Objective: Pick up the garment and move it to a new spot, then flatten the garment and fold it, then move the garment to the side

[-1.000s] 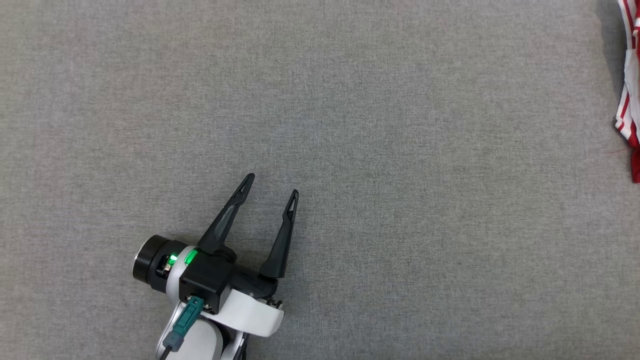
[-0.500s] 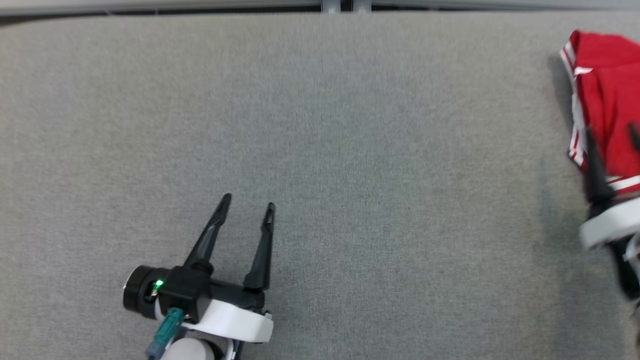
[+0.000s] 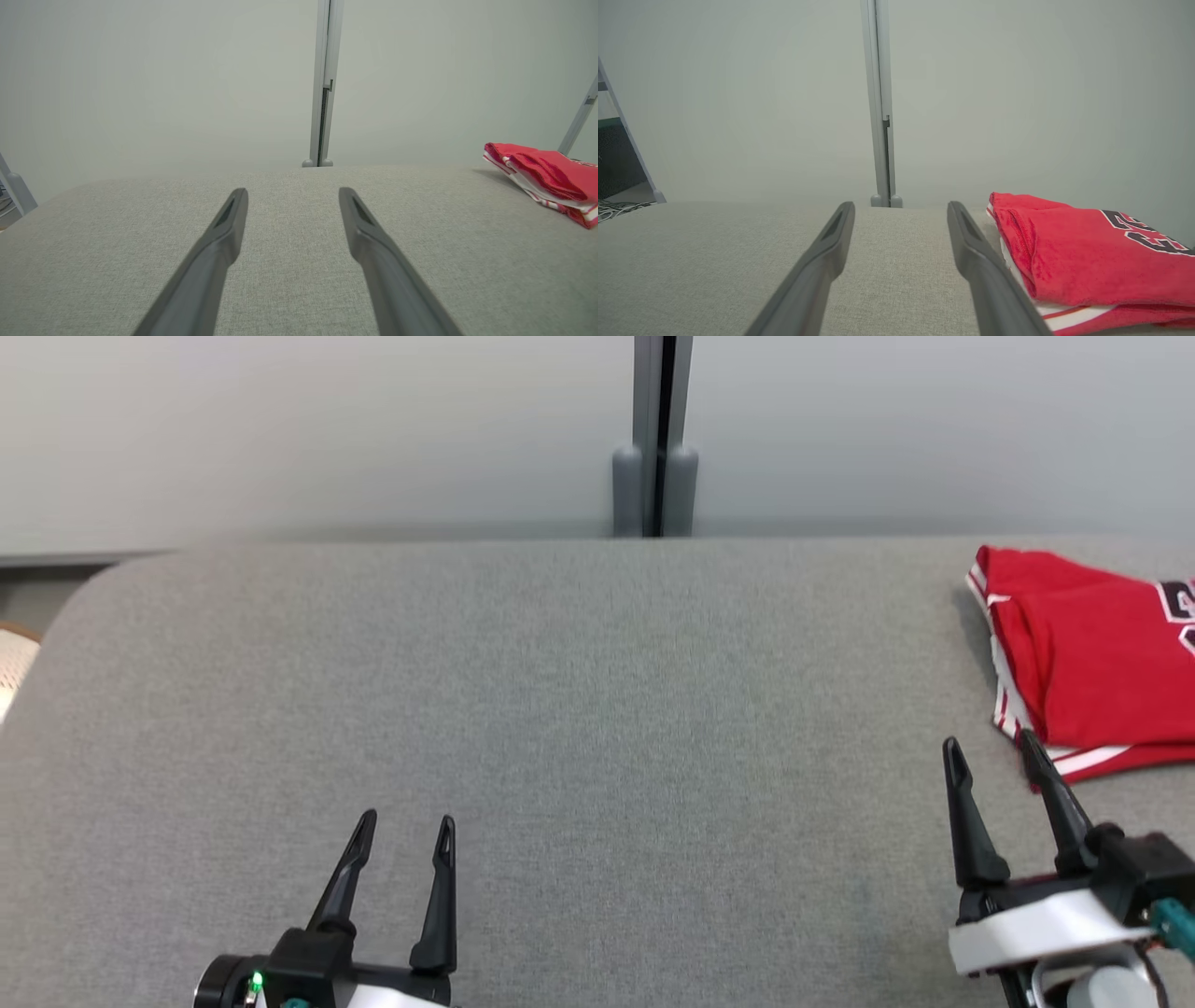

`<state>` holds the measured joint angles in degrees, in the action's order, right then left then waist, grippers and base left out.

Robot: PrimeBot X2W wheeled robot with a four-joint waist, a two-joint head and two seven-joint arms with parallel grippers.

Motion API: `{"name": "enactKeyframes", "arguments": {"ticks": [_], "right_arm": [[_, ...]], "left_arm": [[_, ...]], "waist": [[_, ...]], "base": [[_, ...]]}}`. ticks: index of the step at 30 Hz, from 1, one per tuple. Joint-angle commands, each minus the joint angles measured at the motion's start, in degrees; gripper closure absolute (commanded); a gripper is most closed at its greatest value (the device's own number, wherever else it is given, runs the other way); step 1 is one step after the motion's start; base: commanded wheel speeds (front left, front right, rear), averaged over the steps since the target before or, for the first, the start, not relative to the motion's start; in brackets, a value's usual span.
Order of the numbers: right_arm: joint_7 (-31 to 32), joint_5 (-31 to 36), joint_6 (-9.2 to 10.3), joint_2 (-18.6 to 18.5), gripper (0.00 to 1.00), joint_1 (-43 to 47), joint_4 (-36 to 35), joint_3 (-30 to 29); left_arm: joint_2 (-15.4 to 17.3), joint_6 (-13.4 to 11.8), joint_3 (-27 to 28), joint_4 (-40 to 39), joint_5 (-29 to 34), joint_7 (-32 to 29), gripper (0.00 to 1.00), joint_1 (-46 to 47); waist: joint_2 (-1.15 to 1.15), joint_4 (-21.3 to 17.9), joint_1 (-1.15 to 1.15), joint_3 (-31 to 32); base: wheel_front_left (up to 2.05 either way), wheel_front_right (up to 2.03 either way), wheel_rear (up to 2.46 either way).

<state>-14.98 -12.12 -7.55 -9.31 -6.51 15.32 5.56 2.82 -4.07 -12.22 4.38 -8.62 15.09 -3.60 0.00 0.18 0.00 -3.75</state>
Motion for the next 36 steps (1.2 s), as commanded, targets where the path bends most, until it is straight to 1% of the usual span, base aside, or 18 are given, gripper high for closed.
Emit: {"name": "enactKeyframes", "arguments": {"ticks": [1, 3, 8, 15, 28, 36], "right_arm": [[-0.3, 1.8, 0.15, 1.0, 0.0, 2.1, -1.8, -0.9], [-0.2, 2.8, 0.15, 1.4, 0.0, 3.2, -2.8, -1.1], [-0.2, 5.5, 0.15, 3.3, 0.0, 8.7, -5.5, -1.9], [-0.2, 6.3, 0.15, 4.4, 0.0, 12.4, -5.7, -1.8], [-0.2, 5.8, 0.15, 5.0, 0.0, 12.1, -5.3, -2.7], [-0.2, 6.3, 0.15, 5.0, 0.0, 12.9, -5.1, -2.9]], "left_arm": [[0.2, -0.5, 0.3, -0.6, 0.3, 0.1, 0.0, -1.0], [0.2, 0.0, 0.1, -0.5, -0.4, 0.1, 0.0, -1.7], [0.2, -0.4, 1.0, -2.0, -1.1, 0.1, 0.0, -4.0], [0.2, 0.3, 1.2, -3.2, 1.0, 0.1, 0.0, -5.7], [0.2, 0.5, 1.2, -1.3, 2.2, 0.1, 0.0, -5.6], [0.2, 0.5, 1.4, -0.7, 2.2, 0.1, 0.0, -6.0]], "waist": [[0.0, 0.5, 0.0, 2.9], [0.0, 0.7, 0.0, 3.4], [0.0, 1.4, 0.0, 5.6], [0.0, 1.4, 0.0, 7.0], [0.0, 1.4, 0.0, 7.5], [0.0, 0.7, 0.0, 7.8]], "base": [[0.0, 0.0, 0.0], [0.0, 0.0, 0.0], [0.0, 0.0, 0.0], [0.0, 0.0, 0.0], [0.0, 0.0, 0.0], [0.0, 0.0, 0.0]]}}
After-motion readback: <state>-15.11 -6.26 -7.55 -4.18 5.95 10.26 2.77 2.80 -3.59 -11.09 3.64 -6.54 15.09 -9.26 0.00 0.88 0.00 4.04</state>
